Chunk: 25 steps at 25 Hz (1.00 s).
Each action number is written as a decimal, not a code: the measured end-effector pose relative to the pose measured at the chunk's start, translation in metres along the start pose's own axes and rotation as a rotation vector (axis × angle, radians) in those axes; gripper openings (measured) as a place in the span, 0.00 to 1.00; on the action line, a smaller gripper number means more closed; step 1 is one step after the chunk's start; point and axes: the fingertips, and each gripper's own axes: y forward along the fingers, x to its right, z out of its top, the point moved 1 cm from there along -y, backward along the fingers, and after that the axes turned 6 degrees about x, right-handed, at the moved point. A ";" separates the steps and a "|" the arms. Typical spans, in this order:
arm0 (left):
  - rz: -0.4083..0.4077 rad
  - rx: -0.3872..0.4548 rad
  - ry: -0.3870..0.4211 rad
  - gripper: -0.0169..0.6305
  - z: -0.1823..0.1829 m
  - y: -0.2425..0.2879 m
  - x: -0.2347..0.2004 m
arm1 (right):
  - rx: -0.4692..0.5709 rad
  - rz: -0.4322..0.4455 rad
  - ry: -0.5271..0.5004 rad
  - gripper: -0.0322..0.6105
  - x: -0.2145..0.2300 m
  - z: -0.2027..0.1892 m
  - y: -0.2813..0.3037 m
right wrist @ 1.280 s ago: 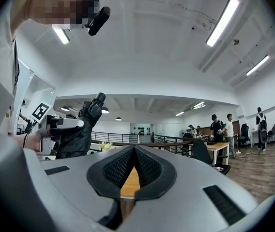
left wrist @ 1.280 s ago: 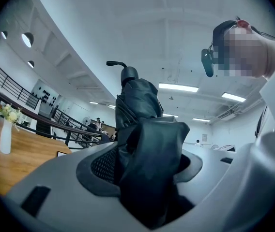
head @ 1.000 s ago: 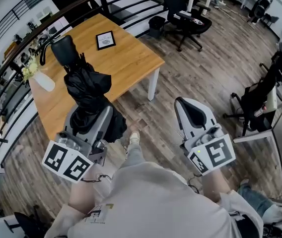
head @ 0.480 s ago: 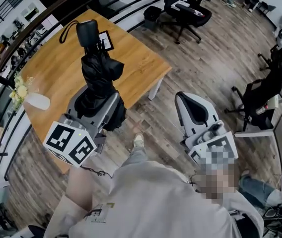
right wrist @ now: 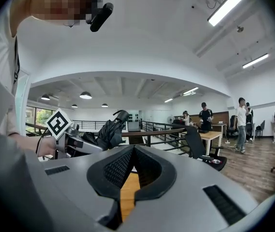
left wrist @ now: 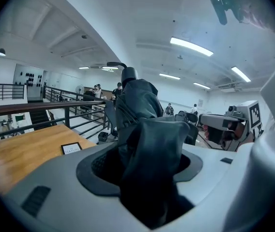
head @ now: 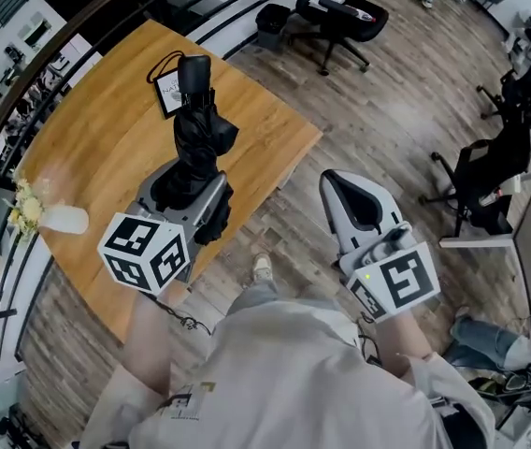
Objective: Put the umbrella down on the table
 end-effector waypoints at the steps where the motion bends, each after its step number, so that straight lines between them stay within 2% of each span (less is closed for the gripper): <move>1: -0.002 -0.011 0.001 0.46 -0.003 0.006 -0.001 | -0.006 -0.002 0.002 0.09 0.003 -0.002 0.001; 10: 0.036 -0.103 0.069 0.46 -0.019 0.067 -0.002 | -0.051 0.002 0.038 0.09 0.044 -0.028 0.003; 14: 0.085 -0.190 0.187 0.46 -0.037 0.103 -0.004 | -0.067 0.023 0.063 0.09 0.063 -0.040 0.004; 16: 0.091 -0.238 0.213 0.46 -0.051 0.121 -0.005 | -0.071 0.032 0.073 0.09 0.071 -0.044 0.006; 25: 0.032 -0.423 0.274 0.46 -0.111 0.193 -0.004 | -0.107 0.040 0.121 0.09 0.103 -0.078 0.019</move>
